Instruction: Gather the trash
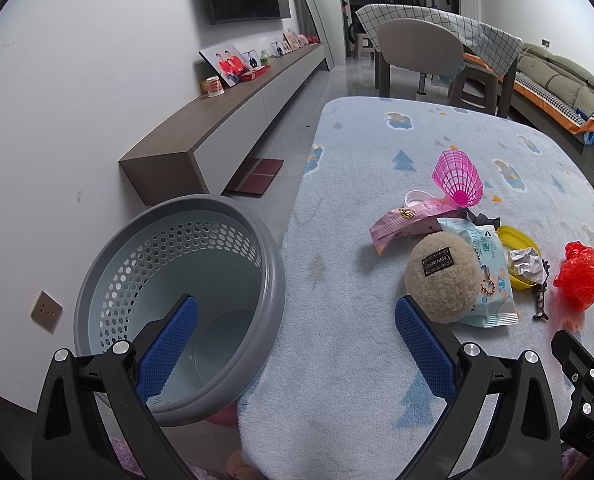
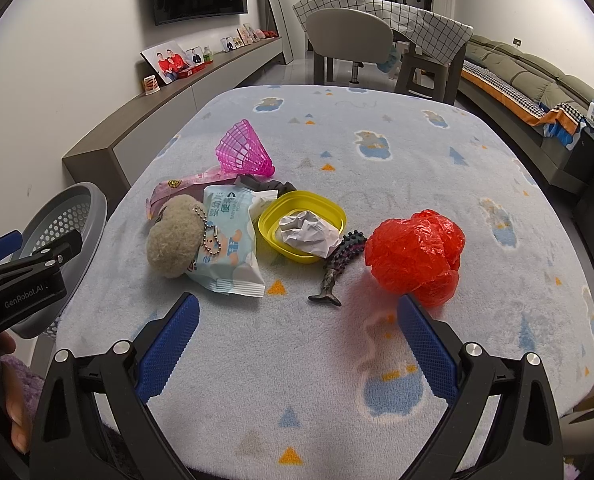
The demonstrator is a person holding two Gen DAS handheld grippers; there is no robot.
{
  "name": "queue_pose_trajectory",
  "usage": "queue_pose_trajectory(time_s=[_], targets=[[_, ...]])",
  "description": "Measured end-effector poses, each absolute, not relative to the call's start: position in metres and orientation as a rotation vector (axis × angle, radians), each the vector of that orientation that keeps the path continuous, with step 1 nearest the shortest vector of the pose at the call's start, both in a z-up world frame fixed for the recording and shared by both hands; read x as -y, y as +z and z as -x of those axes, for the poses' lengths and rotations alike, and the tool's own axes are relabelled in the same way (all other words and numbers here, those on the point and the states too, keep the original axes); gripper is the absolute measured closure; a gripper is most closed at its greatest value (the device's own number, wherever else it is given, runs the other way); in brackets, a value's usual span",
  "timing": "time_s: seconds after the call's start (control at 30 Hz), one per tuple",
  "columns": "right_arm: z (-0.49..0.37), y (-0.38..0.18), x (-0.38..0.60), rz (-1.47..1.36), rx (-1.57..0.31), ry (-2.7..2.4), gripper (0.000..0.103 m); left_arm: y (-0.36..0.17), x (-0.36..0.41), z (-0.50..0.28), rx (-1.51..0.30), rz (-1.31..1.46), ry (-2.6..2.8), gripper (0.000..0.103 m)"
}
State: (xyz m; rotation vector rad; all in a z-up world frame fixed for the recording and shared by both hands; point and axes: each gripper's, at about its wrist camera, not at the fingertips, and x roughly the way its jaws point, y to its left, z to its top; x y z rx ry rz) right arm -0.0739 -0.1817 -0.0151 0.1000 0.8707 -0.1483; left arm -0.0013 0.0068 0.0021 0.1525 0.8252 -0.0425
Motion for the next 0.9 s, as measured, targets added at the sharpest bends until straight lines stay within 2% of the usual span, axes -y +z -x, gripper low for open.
queue_pose_trajectory(time_s=[0.9], targets=[[0.076, -0.0157, 0.1881, -0.104, -0.867, -0.16, 0.008, 0.0004, -0.011, 0.0012, -0.826, -0.162, -0.045, 0.006]])
